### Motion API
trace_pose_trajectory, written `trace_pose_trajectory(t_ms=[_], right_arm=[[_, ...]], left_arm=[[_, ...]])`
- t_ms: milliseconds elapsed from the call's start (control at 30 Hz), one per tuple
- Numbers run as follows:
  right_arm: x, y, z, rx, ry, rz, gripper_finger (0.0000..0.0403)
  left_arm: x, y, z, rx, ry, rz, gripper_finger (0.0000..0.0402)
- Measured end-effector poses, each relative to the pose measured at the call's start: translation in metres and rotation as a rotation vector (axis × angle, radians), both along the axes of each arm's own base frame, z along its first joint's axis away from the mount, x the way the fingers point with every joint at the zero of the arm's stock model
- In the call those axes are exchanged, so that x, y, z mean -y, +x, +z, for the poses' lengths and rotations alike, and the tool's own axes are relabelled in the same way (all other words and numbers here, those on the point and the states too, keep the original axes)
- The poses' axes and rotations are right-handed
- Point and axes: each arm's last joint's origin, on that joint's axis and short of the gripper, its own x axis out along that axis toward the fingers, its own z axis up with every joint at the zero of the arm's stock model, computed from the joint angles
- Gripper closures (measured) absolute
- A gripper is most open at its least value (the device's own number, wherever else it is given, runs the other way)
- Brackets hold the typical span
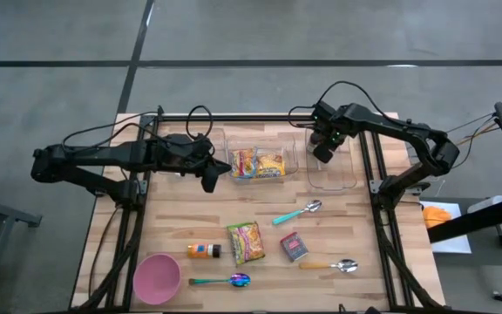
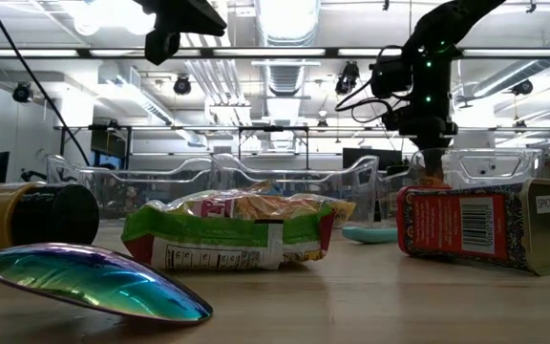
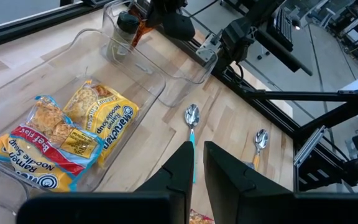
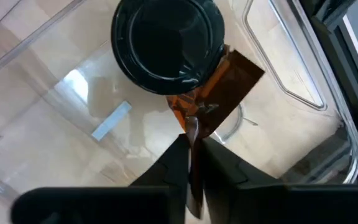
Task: Pick & Place Food Item
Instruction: Put the orange seasoning bag into the right transparent bin
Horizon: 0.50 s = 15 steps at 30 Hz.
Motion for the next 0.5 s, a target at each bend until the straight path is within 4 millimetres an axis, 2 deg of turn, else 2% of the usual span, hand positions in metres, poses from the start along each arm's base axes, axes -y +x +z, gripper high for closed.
trace_pose_trajectory(t_ms=[267, 500], right_arm=[[0.0001, 0.0000, 0.0000, 0.003, -0.002, -0.016, 0.0268], [-0.0009, -0.0010, 0.0025, 0.006, 0.004, -0.025, 0.0219]], left_arm=[[0.0001, -0.0007, -0.0013, -0.015, -0.005, -0.002, 0.0354], [0.0002, -0.0013, -0.0024, -0.027, -0.014, 0.003, 0.0354]])
